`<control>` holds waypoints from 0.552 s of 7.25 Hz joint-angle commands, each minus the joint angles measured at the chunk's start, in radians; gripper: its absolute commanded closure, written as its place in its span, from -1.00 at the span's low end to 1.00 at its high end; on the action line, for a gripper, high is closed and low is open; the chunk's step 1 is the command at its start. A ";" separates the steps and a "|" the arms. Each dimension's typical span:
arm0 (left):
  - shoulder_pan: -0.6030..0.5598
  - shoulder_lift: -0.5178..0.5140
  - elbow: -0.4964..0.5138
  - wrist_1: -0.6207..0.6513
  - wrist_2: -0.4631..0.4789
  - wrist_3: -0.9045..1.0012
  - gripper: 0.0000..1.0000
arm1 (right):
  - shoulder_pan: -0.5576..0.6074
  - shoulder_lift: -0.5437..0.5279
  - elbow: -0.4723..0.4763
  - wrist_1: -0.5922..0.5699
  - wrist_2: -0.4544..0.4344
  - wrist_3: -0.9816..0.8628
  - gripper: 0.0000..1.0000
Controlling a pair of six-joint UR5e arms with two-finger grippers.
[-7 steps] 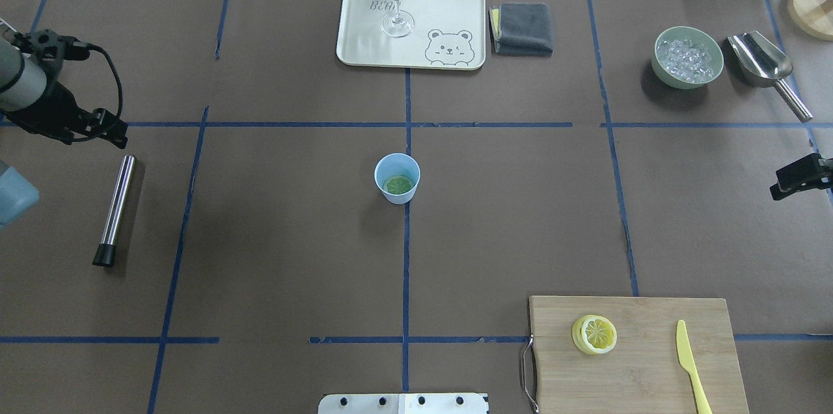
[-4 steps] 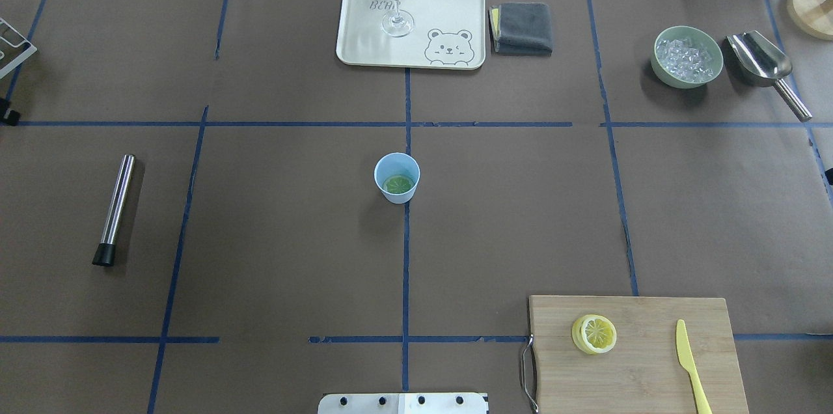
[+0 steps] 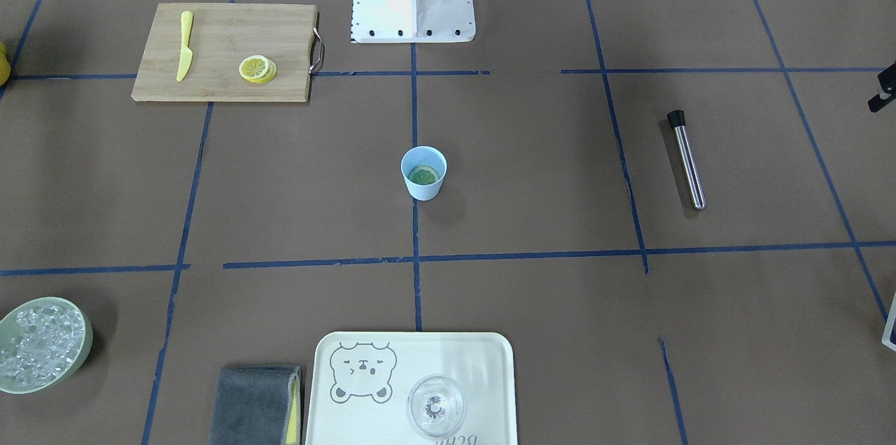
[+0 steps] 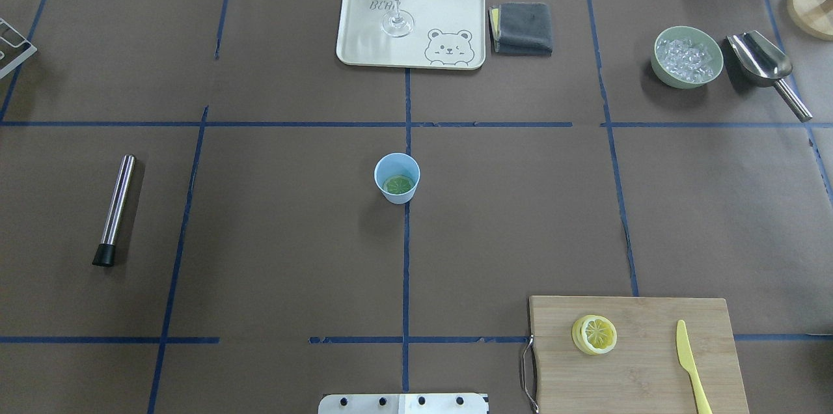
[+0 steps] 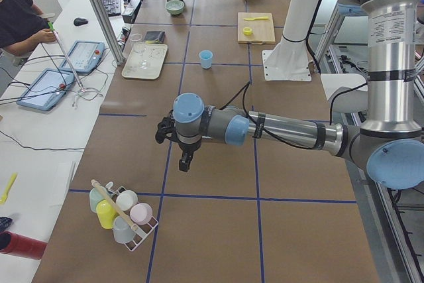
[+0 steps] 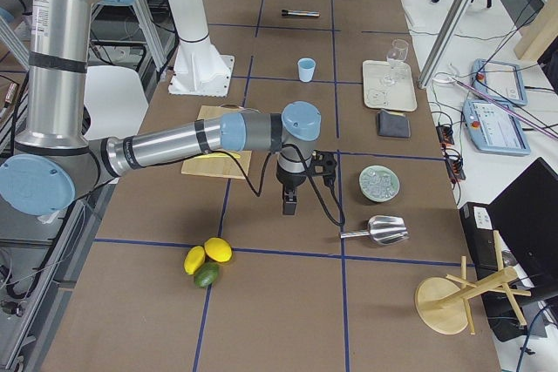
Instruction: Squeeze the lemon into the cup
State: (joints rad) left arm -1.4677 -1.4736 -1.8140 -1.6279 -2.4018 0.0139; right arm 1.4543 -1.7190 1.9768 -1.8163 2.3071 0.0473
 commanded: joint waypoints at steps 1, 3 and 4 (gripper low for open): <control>-0.006 0.004 0.010 0.072 0.056 0.109 -1.00 | 0.011 -0.001 -0.016 -0.005 0.000 -0.012 -1.00; -0.055 0.016 -0.001 0.161 0.078 0.171 -1.00 | 0.009 0.001 -0.021 -0.002 0.000 -0.012 -1.00; -0.060 0.018 0.002 0.160 0.067 0.167 -1.00 | 0.009 0.001 -0.027 0.002 -0.005 -0.015 -1.00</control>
State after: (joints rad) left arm -1.5121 -1.4603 -1.8122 -1.4869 -2.3311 0.1688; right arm 1.4638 -1.7182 1.9561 -1.8178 2.3061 0.0347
